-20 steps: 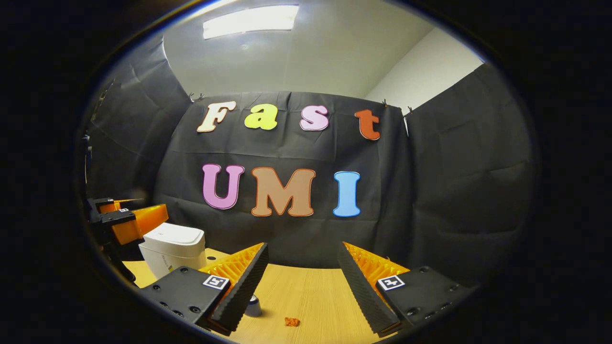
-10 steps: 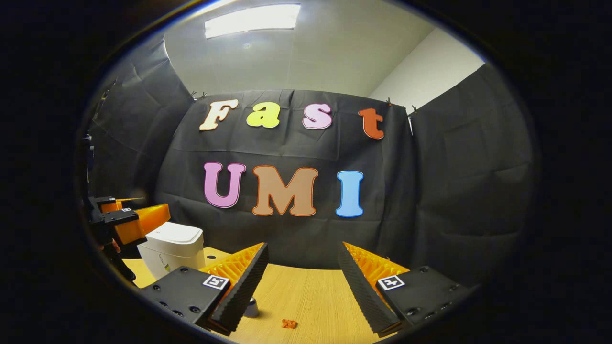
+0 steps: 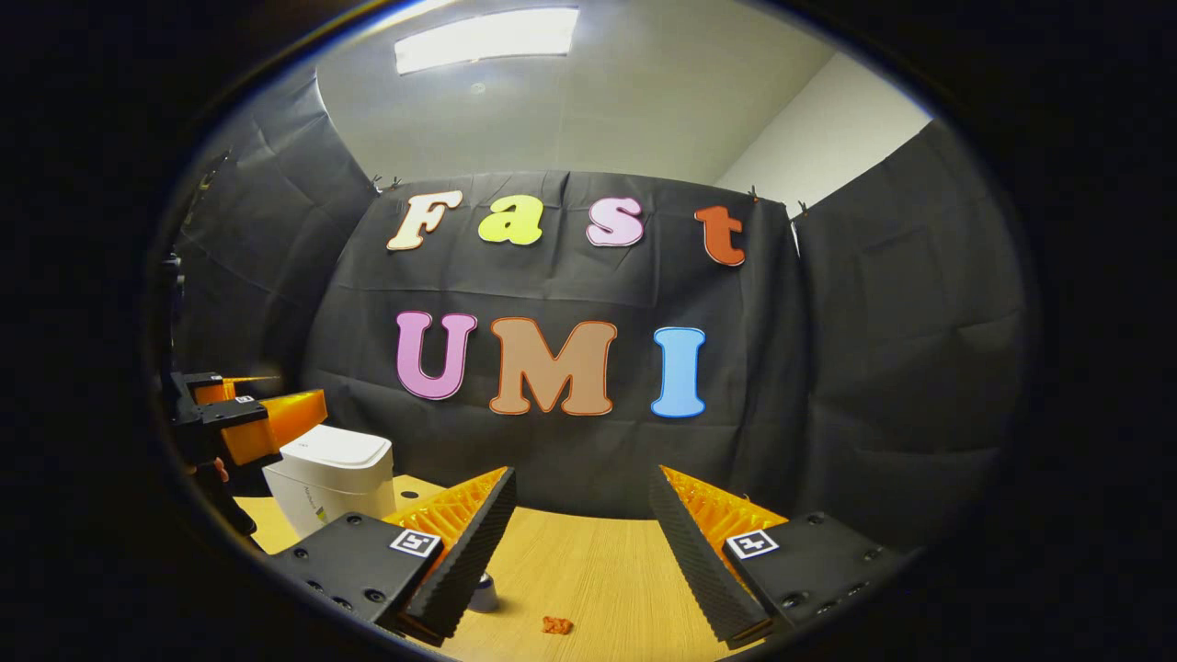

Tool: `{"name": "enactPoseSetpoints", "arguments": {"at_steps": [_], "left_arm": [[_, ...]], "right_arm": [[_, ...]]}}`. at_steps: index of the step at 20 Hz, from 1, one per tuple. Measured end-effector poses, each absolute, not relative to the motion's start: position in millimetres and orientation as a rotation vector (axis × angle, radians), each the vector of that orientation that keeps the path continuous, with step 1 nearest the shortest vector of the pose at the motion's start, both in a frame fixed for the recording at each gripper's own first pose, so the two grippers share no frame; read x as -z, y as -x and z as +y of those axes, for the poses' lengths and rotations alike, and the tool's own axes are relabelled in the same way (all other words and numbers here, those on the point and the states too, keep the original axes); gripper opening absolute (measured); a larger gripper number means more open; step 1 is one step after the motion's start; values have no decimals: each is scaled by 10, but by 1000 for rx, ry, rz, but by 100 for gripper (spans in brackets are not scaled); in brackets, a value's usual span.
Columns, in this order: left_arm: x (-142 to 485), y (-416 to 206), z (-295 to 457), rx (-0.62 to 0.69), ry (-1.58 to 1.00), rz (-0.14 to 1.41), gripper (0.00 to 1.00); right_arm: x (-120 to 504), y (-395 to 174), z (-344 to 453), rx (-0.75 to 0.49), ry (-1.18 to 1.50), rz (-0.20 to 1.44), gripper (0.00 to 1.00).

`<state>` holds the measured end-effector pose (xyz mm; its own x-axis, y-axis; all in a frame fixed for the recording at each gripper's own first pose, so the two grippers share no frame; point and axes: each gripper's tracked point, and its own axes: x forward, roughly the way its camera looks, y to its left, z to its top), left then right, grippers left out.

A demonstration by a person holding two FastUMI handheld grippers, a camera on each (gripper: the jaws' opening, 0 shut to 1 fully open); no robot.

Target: Press the lid of the desktop garbage bin to open it, pick up the crumpled paper on the desktop and throw it into the bin, then pick up the pop can on the desktop and drop it into the bin, and finally close the garbage bin lid.

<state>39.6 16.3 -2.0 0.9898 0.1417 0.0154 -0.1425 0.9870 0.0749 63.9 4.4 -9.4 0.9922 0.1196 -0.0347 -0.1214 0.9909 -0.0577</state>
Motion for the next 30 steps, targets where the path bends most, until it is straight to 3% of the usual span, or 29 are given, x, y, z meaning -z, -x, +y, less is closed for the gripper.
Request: {"name": "enactPoseSetpoints", "arguments": {"at_steps": [1, 3, 4, 6, 9, 13, 14, 16, 18, 19, 26, 30], "left_arm": [[15, -393, 200, -156, -78, -10, 92], [5, -400, 295, -182, -89, -13, 82], [-10, -407, 352, -196, -99, -16, 69], [-45, -419, 437, -217, -116, -28, 53], [-20, -488, 564, -239, -137, -33, 44], [47, -540, 824, -300, -165, -31, 12], [80, -556, 887, -313, -168, -25, 4], [180, -575, 1003, -328, -164, -2, 0], [323, -657, 1064, -325, -144, 36, 0], [418, -679, 1119, -328, -135, 57, 0], [1051, -704, 1341, -360, -31, 251, 0], [1025, -726, 1324, -367, -42, 221, 0]], "right_arm": [[100, -646, 64, -128, 56, 35, 100], [124, -650, 96, -137, 56, 41, 100], [131, -650, 110, -140, 60, 42, 100], [136, -638, 130, -146, 68, 42, 97], [124, -654, 156, -153, 75, 40, 100], [125, -649, 173, -154, 89, 41, 96], [131, -646, 183, -154, 94, 42, 100], [150, -658, 212, -157, 101, 50, 96], [167, -662, 242, -164, 110, 60, 100], [177, -668, 255, -164, 120, 67, 96], [252, -679, 292, -165, 180, 94, 96], [326, -678, 286, -159, 195, 122, 96]]}}
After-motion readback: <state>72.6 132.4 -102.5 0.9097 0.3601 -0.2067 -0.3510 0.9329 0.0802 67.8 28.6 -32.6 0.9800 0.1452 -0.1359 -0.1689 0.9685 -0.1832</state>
